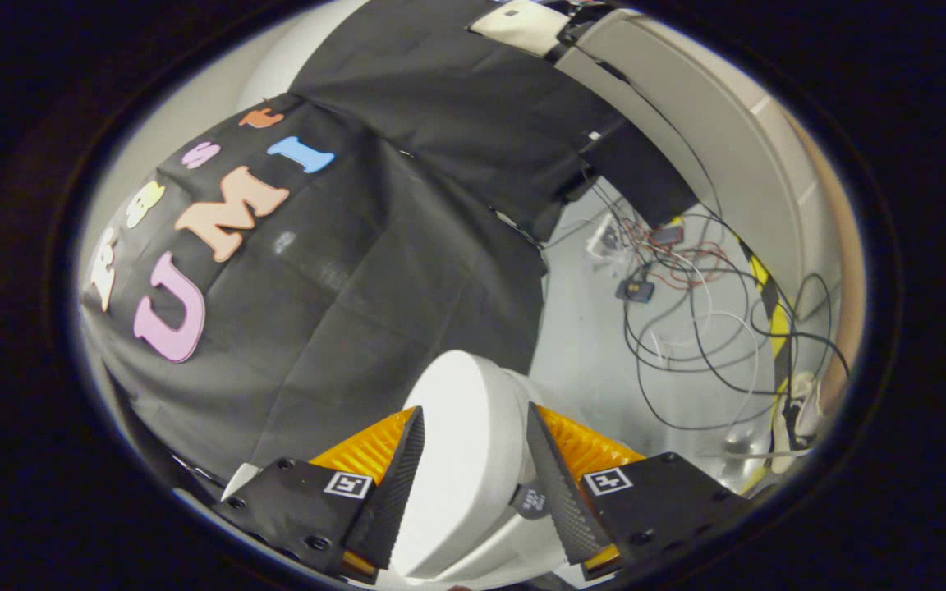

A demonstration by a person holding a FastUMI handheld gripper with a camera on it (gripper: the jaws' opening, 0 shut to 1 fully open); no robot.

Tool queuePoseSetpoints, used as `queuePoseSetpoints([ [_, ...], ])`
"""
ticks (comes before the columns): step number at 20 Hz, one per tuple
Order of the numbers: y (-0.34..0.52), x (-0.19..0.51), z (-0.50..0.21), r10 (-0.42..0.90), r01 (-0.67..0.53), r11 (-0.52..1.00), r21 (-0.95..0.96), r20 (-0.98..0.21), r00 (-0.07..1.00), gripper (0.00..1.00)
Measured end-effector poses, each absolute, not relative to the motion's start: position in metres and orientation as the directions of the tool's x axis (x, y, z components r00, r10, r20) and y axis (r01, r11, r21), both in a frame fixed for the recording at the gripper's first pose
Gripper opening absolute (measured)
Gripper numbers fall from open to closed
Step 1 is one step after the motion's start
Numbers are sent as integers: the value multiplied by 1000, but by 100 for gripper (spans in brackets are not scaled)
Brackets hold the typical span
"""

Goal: Open the toilet lid.

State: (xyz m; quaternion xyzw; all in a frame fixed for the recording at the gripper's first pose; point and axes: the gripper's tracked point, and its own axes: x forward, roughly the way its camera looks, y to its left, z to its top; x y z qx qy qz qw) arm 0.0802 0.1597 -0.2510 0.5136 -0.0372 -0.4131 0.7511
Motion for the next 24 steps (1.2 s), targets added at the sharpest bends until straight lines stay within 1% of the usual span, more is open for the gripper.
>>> queuePoseSetpoints([
  [4, 194, 88, -287, -577, 614, 106, 782, -454, 679, 48],
  [6, 205, 97, -301, -520, 621, 96, 778, -493, 698, 39],
  [7, 206, 97, -314, -491, 648, 76, 758, -537, 686, 34],
  [8, 209, 111, -328, -457, 648, 71, 758, -553, 697, 30],
  [9, 214, 106, -323, -449, 635, 61, 770, -547, 706, 26],
  [11, 219, 111, -315, -430, 610, 71, 789, -527, 733, 26],
  [12, 217, 108, -315, -426, 628, 85, 774, -541, 725, 26],
  [14, 219, 107, -313, -423, 610, 84, 788, -526, 738, 12],
  [17, 219, 111, -305, -433, 607, 119, 786, -509, 744, 11],
  [18, 221, 112, -302, -431, 616, 148, 774, -510, 744, 9],
  [20, 223, 111, -288, -437, 630, 203, 749, -507, 743, 7],
  [24, 226, 115, -242, -464, 622, 339, 706, -449, 763, 6],
])
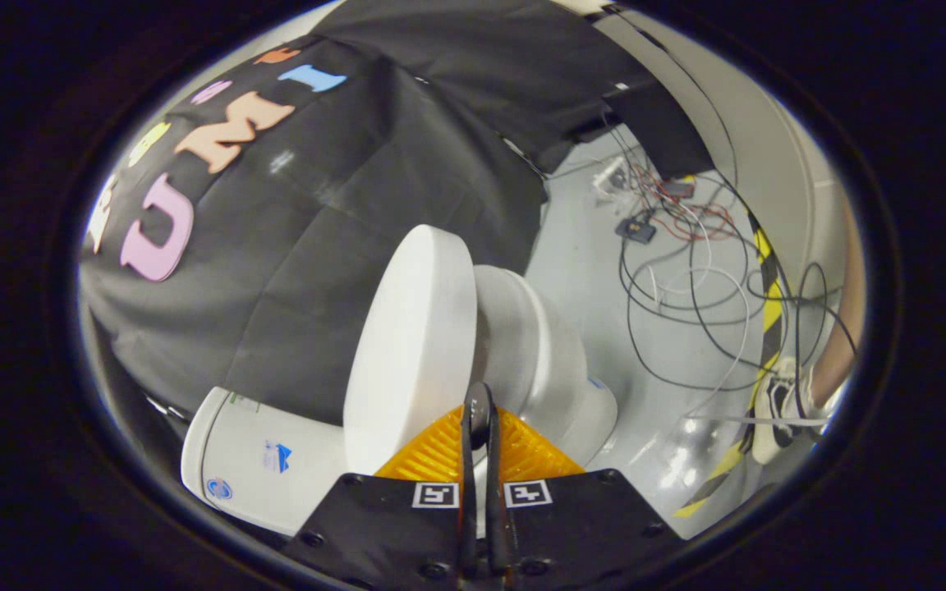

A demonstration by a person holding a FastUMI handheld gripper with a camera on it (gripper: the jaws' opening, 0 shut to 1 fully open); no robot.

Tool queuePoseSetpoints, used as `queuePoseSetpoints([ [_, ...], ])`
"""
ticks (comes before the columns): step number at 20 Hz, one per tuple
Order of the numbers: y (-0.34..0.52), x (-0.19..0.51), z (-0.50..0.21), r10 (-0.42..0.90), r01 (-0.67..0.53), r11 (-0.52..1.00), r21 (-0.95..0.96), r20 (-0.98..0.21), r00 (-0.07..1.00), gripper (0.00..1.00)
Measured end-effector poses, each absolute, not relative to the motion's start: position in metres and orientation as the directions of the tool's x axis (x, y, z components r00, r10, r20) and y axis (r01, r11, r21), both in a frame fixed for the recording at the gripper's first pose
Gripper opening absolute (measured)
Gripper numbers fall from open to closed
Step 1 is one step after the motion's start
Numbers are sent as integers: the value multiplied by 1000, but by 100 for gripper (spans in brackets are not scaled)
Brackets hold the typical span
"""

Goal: Open the toilet lid.

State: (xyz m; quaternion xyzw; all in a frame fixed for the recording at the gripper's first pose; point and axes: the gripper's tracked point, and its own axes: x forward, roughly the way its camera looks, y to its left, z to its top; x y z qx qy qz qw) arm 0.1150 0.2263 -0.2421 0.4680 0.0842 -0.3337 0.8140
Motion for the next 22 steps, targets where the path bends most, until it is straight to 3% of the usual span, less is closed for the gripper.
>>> queuePoseSetpoints([
  [11, 292, 147, -115, -414, 497, 752, 433, -276, 867, 5],
  [22, 382, 201, -43, -241, 266, 925, 272, -122, 963, 8],
])
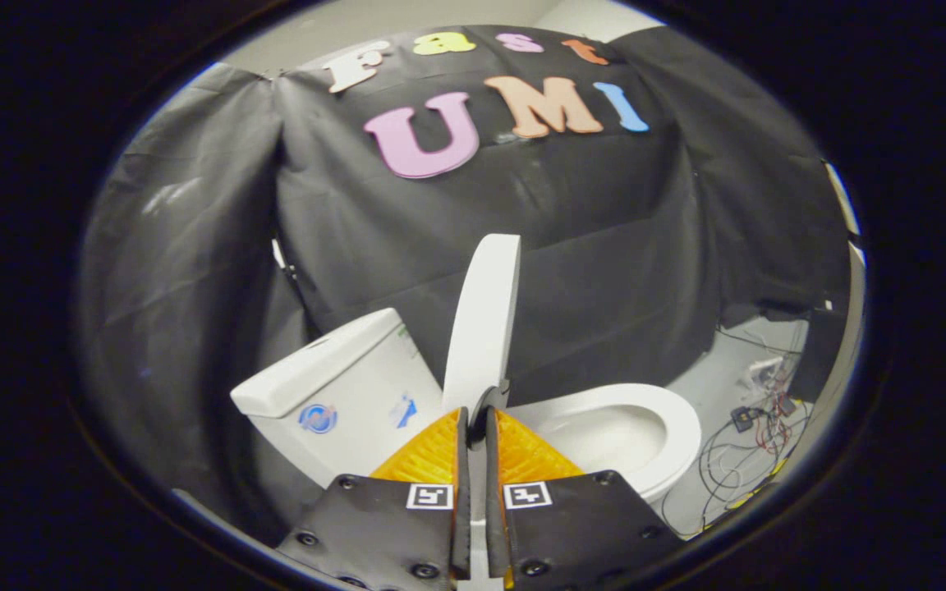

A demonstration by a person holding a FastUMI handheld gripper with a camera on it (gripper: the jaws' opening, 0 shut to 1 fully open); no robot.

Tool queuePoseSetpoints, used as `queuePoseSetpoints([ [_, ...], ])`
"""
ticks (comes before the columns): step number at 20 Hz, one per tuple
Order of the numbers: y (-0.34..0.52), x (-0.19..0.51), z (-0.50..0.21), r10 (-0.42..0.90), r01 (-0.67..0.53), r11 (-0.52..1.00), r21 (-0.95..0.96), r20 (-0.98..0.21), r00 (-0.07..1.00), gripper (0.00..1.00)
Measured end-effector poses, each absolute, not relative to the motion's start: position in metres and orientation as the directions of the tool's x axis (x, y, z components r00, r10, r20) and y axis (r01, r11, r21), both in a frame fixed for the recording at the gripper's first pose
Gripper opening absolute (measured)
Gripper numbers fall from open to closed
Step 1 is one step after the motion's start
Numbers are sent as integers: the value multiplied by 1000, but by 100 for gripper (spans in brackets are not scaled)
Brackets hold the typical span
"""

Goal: Open the toilet lid.

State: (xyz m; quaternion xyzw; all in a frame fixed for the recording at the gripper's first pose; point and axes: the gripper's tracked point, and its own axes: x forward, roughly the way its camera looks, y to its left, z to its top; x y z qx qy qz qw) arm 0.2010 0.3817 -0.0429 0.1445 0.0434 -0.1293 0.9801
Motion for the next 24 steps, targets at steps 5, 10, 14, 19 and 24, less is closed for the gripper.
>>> queuePoseSetpoints([
  [5, 434, 227, -32, -123, 141, 957, 255, -85, 989, 11],
  [10, 473, 246, -32, -34, 52, 976, 211, -89, 995, 11],
  [14, 507, 261, -38, 37, -18, 987, 159, -115, 993, 11],
  [19, 512, 265, -39, 38, -23, 993, 119, -127, 991, 14],
  [24, 510, 260, -15, 76, -65, 985, 162, -63, 995, 25],
])
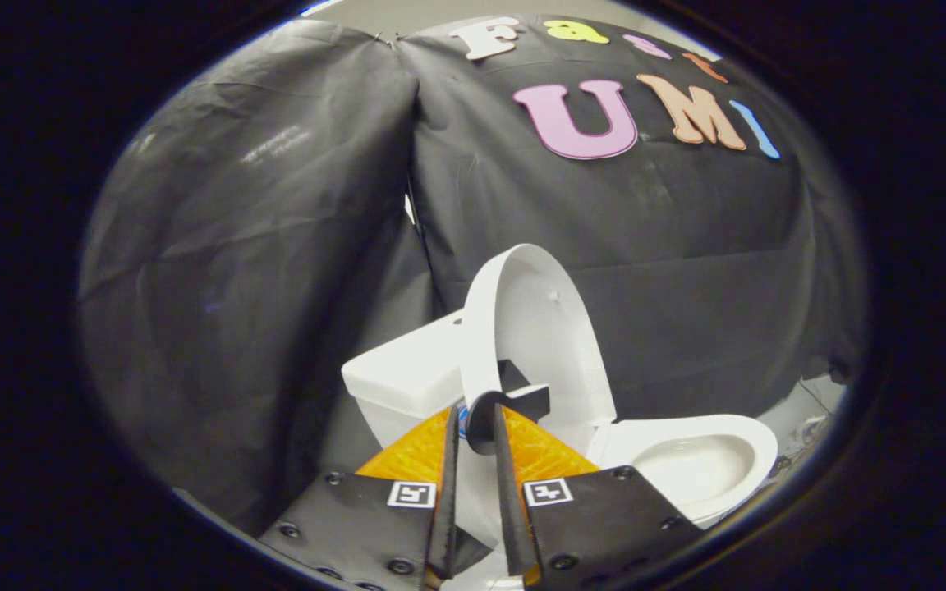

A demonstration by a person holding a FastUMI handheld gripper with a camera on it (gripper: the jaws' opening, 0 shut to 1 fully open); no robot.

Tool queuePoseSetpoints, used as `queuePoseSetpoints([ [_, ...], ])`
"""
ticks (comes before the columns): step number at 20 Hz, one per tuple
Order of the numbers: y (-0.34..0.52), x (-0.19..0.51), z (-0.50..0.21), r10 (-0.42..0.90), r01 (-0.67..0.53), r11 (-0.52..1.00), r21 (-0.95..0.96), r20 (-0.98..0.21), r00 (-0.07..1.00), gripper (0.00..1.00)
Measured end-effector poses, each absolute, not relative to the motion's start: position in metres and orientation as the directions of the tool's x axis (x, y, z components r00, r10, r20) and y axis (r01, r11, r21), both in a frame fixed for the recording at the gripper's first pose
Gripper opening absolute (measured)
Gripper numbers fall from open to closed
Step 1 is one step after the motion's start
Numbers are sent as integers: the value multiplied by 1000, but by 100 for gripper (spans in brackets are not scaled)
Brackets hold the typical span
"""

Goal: Open the toilet lid.

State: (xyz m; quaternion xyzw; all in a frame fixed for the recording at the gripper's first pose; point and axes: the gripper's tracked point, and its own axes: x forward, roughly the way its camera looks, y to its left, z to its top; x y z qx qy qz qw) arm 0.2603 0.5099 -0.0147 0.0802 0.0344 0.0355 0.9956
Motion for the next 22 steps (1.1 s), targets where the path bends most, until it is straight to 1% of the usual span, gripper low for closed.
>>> queuePoseSetpoints([
  [4, 475, 253, 25, 29, -29, 992, 125, 1, 1000, 46],
  [8, 417, 240, 66, -16, 7, 995, 102, 88, 996, 66],
  [10, 378, 230, 81, -61, 51, 995, 81, 128, 990, 67],
  [12, 335, 222, 88, -118, 112, 992, 54, 137, 984, 68],
  [15, 277, 203, 99, -156, 150, 987, 52, 158, 975, 69],
  [19, 205, 175, 105, -172, 165, 985, 55, 173, 970, 71],
  [20, 191, 166, 104, -159, 152, 987, 53, 166, 973, 71],
  [22, 176, 151, 102, -91, 82, 995, 58, 171, 981, 72],
])
